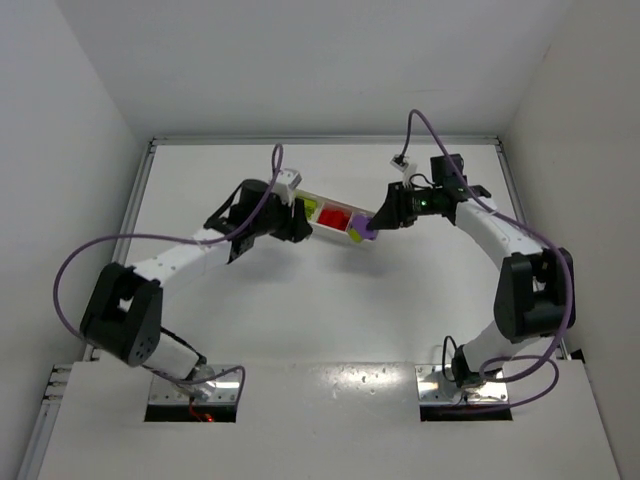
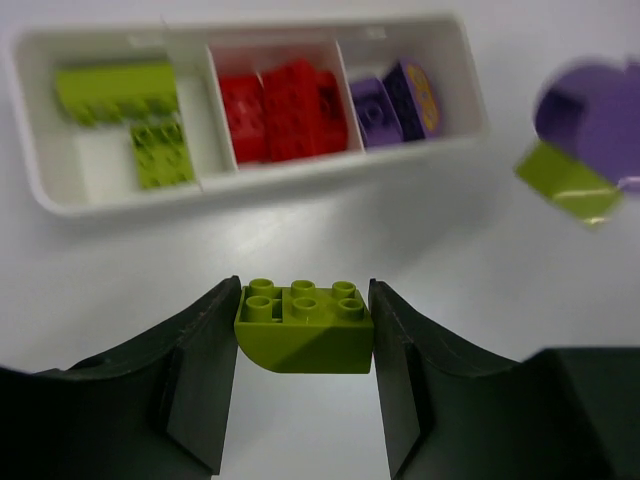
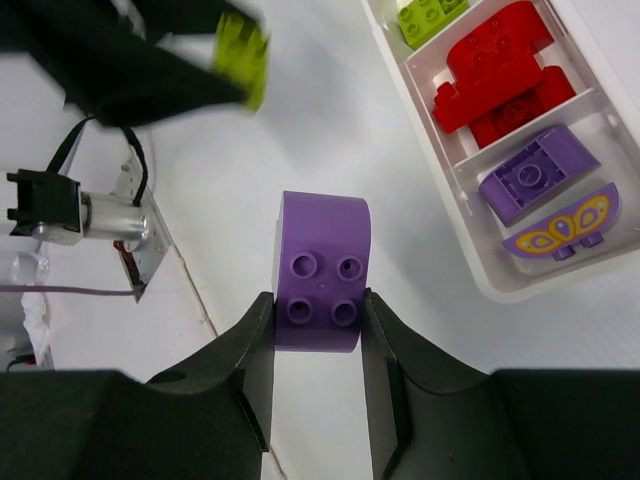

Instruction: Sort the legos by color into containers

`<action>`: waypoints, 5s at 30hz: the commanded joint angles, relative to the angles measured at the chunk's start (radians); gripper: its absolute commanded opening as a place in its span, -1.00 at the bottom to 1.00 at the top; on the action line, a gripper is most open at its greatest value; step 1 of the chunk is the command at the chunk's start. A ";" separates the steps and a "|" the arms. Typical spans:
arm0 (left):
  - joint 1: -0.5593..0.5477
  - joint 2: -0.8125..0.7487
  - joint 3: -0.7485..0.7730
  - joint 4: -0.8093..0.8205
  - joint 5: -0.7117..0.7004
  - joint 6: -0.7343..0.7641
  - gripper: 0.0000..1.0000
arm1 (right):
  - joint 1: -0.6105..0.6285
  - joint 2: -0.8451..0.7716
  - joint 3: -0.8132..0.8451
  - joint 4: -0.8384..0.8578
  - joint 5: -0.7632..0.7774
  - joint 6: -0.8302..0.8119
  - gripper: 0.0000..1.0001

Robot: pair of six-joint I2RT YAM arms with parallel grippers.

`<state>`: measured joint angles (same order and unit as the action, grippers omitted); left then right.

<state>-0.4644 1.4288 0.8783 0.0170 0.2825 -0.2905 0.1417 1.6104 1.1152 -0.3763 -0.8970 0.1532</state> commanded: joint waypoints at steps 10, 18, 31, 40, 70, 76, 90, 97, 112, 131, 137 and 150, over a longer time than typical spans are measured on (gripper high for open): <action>0.070 0.404 0.459 -0.058 -0.206 0.082 -0.73 | -0.010 -0.110 -0.025 0.024 -0.006 -0.011 -1.00; 0.079 0.476 0.481 -0.092 -0.197 0.073 -0.37 | -0.028 -0.101 -0.014 0.024 -0.006 -0.011 -1.00; 0.167 0.253 0.298 0.149 0.264 -0.099 1.00 | -0.010 0.020 0.018 0.275 -0.101 0.238 -1.00; 0.190 0.186 0.191 0.363 0.717 -0.410 0.74 | 0.053 0.117 0.095 0.479 -0.195 0.485 -1.00; 0.193 0.217 0.153 0.226 0.935 -0.293 -0.90 | 0.001 0.148 0.163 0.519 -0.185 0.517 -1.00; 0.221 0.185 0.152 0.009 0.738 -0.082 -0.90 | -0.082 0.126 0.143 0.448 -0.160 0.435 -1.00; 0.171 0.444 0.499 -0.204 0.014 0.013 -0.60 | -0.096 -0.012 0.037 0.166 0.064 0.132 -1.00; 0.152 0.524 0.559 -0.204 -0.017 0.022 -0.50 | -0.096 -0.030 0.037 0.146 0.128 0.083 -1.00; 0.124 0.424 0.544 -0.152 0.046 0.013 0.46 | -0.007 0.071 0.067 0.114 0.322 -0.010 -1.00; 0.115 0.220 0.481 -0.201 -0.046 0.063 0.75 | 0.093 0.256 0.201 0.077 0.495 -0.119 -0.68; 0.115 0.211 0.472 -0.238 -0.080 0.063 0.83 | 0.113 0.246 0.190 0.077 0.506 -0.129 0.01; 0.194 0.153 0.334 -0.293 -0.083 0.082 0.94 | 0.098 -0.006 0.161 0.106 0.630 -0.041 0.83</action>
<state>-0.3058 1.6398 1.2396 -0.2501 0.2039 -0.2340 0.2684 1.7046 1.2659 -0.3187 -0.3424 0.0811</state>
